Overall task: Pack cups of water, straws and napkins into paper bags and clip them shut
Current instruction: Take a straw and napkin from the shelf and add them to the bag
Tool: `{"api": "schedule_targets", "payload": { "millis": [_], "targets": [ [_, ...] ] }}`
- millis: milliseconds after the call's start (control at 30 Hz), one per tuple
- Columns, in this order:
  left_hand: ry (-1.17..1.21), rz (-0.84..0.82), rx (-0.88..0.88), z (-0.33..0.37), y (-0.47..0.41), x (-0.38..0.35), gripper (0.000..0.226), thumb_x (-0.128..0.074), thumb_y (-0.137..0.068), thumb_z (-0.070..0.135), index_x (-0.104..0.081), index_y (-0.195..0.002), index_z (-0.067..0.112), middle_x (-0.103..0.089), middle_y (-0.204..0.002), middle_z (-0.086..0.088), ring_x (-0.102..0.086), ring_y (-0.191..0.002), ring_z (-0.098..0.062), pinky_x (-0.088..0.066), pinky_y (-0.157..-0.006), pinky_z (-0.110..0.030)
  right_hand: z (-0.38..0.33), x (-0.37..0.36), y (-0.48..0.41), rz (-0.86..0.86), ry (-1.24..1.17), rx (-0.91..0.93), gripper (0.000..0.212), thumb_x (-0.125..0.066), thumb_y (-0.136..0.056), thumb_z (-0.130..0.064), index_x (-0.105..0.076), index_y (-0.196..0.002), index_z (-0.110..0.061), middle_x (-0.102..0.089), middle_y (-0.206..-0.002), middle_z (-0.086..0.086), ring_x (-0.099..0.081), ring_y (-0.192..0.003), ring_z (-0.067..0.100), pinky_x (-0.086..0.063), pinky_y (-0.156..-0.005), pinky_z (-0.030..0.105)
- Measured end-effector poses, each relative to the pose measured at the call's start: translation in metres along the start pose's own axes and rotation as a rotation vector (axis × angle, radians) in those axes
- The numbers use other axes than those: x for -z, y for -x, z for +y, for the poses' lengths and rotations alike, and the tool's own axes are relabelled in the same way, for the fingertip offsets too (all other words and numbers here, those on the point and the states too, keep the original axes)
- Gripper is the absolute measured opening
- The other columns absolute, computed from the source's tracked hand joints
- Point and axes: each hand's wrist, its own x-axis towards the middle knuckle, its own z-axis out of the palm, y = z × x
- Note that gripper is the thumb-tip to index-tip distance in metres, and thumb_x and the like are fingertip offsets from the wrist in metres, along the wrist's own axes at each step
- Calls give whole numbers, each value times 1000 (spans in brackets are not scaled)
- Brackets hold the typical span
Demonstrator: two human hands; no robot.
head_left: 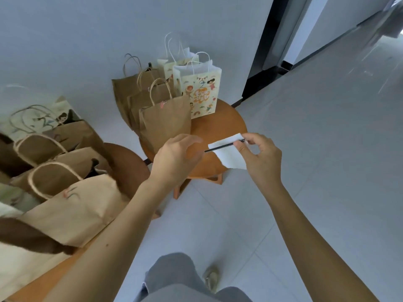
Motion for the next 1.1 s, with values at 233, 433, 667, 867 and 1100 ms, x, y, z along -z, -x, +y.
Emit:
{"api": "schedule_targets", "payload": {
  "millis": [233,433,667,867,1100],
  "targets": [
    [-29,29,122,-12,-105,-48,21,-64,-86,21,-68,-106,17,-67,-103,1,-62,-94,-18,-51,-79,-33,55,-20,-125,-67,11,75,21,-66,-85,-21,-68,-103,-12,-57,-95,-10,-49,-92,9,-35,-67,3],
    [-26,16,213,-50,-216,-83,30,-55,-84,35,-67,-108,22,-68,-102,3,-63,-92,-21,-52,-79,-37,85,-63,-240,-152,48,119,24,-66,-85,-23,-68,-107,-12,-66,-106,3,-50,-92,8,-36,-66,6],
    [-59,43,364,-90,-312,-100,21,-56,-88,27,-68,-105,22,-67,-108,2,-60,-98,-21,-51,-80,-39,92,-91,-347,-165,75,274,16,-68,-83,-15,-70,-98,-9,-67,-91,1,-52,-86,11,-34,-68,10],
    [-212,44,535,-107,-381,-108,28,-50,-93,27,-60,-119,21,-63,-117,3,-55,-107,-20,-44,-79,-31,87,-119,-433,-146,83,506,15,-64,-81,-17,-69,-87,-5,-69,-82,5,-61,-77,24,-38,-64,22],
    [-348,22,738,-130,-432,-135,32,-46,-95,23,-54,-126,24,-58,-126,2,-30,-129,-23,-31,-96,-37,97,-142,-514,-237,4,696,27,-56,-83,-28,-70,-84,-5,-69,-78,5,-63,-71,24,-40,-65,18]
  ]
}}
